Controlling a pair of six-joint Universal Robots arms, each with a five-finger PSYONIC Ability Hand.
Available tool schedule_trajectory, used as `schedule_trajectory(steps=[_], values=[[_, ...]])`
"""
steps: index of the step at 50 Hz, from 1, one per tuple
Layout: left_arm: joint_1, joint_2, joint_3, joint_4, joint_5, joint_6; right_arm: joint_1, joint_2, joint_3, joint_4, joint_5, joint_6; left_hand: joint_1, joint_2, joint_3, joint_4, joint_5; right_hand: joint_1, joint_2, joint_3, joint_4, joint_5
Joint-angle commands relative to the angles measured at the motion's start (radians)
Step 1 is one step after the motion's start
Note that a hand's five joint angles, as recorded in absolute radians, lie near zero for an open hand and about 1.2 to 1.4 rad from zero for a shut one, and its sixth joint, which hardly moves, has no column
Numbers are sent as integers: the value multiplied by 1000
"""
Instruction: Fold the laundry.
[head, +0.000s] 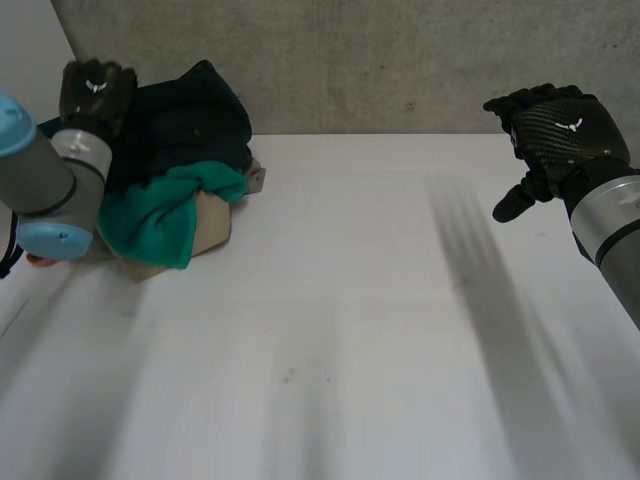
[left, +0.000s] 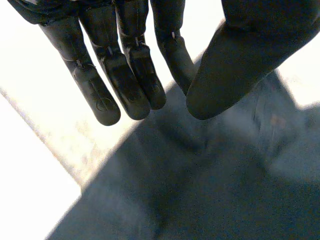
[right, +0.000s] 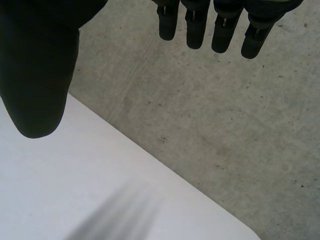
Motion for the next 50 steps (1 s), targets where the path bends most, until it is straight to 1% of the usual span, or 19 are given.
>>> schedule_trajectory(steps=[1,5,7,9,11,12,14,15,16,20,21,27,31,34,39,42,43,49,50], values=[[-97,225,-86,-6,59,-221,-11,-10,-17,0,0,-1,224,204,208,201,247,-57,-37,-35,-34,-43],[-166,357,-156,3,128,-406,-13,-14,-23,0,0,-1,224,204,208,201,247,-57,-37,-35,-34,-43],[-194,391,-181,11,155,-446,-13,-14,-28,0,-1,-1,224,204,208,201,247,-57,-37,-35,-34,-43],[-211,388,-192,16,159,-450,-13,-17,-28,0,-1,-1,224,204,208,201,247,-57,-37,-35,-34,-43],[-209,356,-190,20,151,-425,-13,-17,-29,0,-1,1,224,204,208,201,247,-57,-37,-35,-34,-43],[-206,313,-173,17,140,-376,-13,-19,-29,0,-1,1,-113,-133,-128,-136,-90,-57,-37,-35,-34,-43],[-200,269,-149,13,128,-300,-13,-19,-29,0,-1,1,-633,-654,-649,-657,-611,-57,-37,-35,-34,-43],[-194,244,-134,10,122,-257,-13,-19,-29,0,-3,2,-784,-804,-800,-807,-761,-57,-37,-35,-34,-43],[-160,205,-111,5,102,-174,-13,-19,-29,0,-1,2,-852,-873,-868,-876,-830,-57,-37,-35,-34,-43],[-29,126,-68,-16,42,-56,-13,-17,-29,-2,-3,2,-917,-938,-933,-941,-895,-57,-37,-35,-34,-43],[-10,109,-54,-20,36,-54,-13,-17,-28,-2,-3,2,-917,-938,-933,-941,-895,-57,-37,-35,-34,-43],[47,-47,101,-89,34,-60,-13,-10,-29,-2,-3,1,-923,-944,-939,-947,-901,-57,-37,-35,-34,-43],[93,-153,218,-193,34,-60,-13,-7,-28,-2,-3,-4,-932,-953,-948,-955,-910,-57,-37,-35,-34,-43],[105,-213,299,-256,31,-60,-11,-5,-26,-2,-1,-15,-888,-909,-904,-912,-866,-57,-37,-35,-34,-43],[86,-225,339,-288,31,-72,-9,-5,-25,-2,-1,-27,222,202,206,199,245,-57,-37,-35,-34,-43],[46,-189,322,-290,31,-100,-11,-5,-25,-2,-1,-30,224,204,208,201,247,-57,-37,-35,-34,-43],[6,-135,304,-291,31,-132,-11,-5,-26,-2,-1,-30,224,204,208,201,247,-57,-37,-35,-34,-43],[-137,55,207,-282,36,-259,-14,-8,-31,-2,0,-30,224,204,208,201,247,-57,-37,-35,-34,-43],[-184,92,195,-282,36,-291,-16,-8,-32,-2,0,-30,224,204,208,201,247,-57,-37,-35,-34,-43]])
